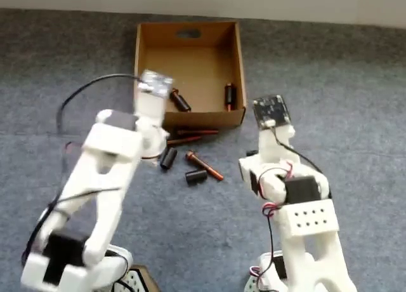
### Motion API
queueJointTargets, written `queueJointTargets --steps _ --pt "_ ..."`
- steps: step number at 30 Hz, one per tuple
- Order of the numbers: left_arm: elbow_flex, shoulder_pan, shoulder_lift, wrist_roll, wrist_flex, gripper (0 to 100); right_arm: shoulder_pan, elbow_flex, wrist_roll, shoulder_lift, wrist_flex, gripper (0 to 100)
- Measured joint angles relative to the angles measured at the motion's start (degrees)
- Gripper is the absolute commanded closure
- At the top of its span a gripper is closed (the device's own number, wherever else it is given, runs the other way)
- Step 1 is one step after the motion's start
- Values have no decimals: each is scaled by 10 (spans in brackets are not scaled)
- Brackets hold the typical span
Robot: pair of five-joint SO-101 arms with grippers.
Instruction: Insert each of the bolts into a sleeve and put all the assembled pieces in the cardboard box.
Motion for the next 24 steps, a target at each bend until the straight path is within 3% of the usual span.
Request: queueJointTargets --steps 5,10,15,24 --pt "-98 91 134 40 33 954 65 80 -3 -52 -41 992" --pt "-191 103 213 209 34 951 89 101 -3 -69 -44 992" --pt "-244 105 266 373 37 791 101 101 -3 -70 -55 992" --pt "-257 104 316 437 44 798 113 114 -3 -70 -63 992"
